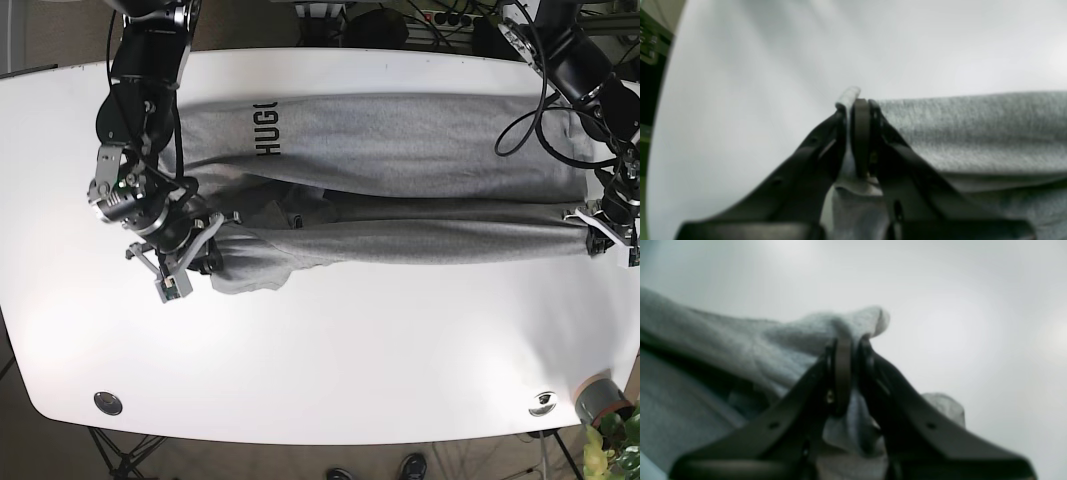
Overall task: Fold the T-shirt properly
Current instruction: 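Fold the grasped edge with both grippers over onto the printed half, then lay the folded edge down and adjust both grippers along the fold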
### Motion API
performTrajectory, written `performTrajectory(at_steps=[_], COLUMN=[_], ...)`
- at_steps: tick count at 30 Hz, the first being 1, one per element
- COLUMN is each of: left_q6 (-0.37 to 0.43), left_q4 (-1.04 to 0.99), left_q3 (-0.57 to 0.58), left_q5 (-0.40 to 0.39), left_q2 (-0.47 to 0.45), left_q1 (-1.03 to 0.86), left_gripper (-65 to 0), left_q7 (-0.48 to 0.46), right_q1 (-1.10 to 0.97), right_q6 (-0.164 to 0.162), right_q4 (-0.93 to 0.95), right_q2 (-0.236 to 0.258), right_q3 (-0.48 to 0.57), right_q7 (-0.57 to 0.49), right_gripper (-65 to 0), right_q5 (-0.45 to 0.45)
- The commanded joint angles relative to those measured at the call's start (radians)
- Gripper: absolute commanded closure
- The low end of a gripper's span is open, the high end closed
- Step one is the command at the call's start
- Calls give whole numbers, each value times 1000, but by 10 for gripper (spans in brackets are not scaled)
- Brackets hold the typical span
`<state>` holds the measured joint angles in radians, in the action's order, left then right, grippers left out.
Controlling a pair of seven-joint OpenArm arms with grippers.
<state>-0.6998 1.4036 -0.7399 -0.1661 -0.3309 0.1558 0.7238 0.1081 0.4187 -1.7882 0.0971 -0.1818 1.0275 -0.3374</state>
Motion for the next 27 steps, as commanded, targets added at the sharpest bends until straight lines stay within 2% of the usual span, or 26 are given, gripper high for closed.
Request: performTrajectory(at_steps=[1, 7, 14, 27], left_q6=[2, 2, 2, 2], left_q4=[66, 102, 104, 101], left_q3=[-4, -4, -5, -5], left_q5=[-13, -13, -14, -14], left_q2=[-21, -21, -21, -26], left_q1=[-2, -58, -129, -253], left_gripper=[0, 0, 0, 0], left_q7=[-16, -16, -16, -16], right_q1=[-21, -141, -261, -357], right_q6=[-2, -2, -10, -11], right_q4=[-85, -178, -197, -190], right_q2=[10, 2, 8, 8], right_q3=[-12, -48, -134, -146], right_q7=[-16, -16, -16, -19], right_gripper=[-29, -29, -29, -32], right_q5=[-4, -7, -164, -164])
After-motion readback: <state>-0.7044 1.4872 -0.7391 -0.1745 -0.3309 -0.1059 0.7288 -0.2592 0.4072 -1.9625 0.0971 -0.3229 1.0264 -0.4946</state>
